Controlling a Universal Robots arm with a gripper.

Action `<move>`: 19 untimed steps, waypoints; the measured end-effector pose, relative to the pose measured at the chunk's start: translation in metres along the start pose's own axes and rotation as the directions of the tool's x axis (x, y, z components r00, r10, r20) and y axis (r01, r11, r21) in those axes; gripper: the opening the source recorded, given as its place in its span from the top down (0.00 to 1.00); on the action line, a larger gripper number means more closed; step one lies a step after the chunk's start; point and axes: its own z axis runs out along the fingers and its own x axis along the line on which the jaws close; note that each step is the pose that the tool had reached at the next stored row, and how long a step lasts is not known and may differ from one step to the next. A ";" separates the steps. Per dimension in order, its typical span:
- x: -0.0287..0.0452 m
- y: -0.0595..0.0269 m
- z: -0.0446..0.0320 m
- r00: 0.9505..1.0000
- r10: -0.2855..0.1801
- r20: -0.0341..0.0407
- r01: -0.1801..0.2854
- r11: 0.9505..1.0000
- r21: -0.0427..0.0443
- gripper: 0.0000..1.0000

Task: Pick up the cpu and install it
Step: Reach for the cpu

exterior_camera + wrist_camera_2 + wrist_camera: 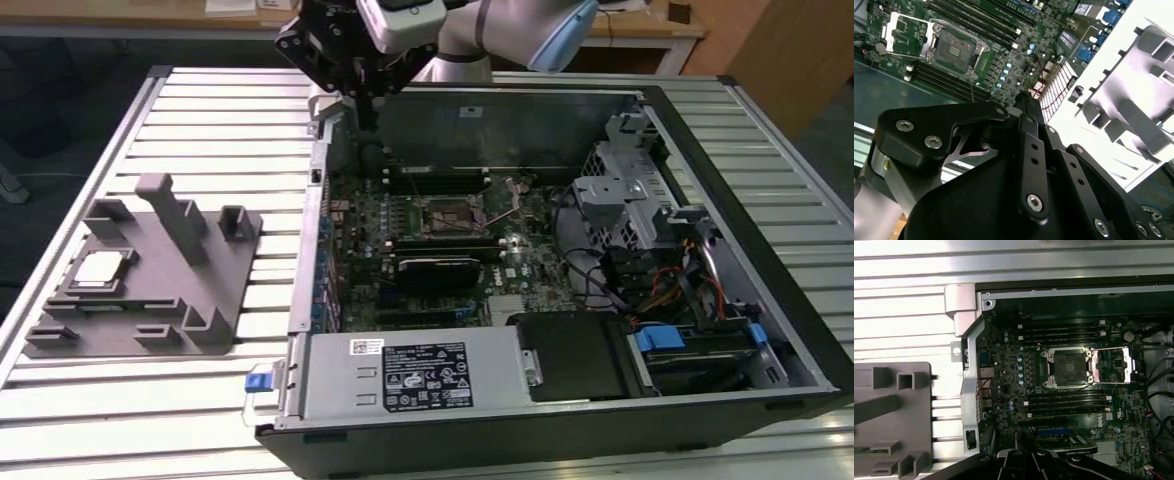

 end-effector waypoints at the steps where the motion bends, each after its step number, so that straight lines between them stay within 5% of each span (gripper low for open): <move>1: 0.0006 0.0000 0.0000 1.000 0.000 0.000 0.000 1.000 0.000 0.89; 19: 0.0187 -0.0014 -0.0005 1.000 0.000 0.000 0.000 1.000 -0.001 0.89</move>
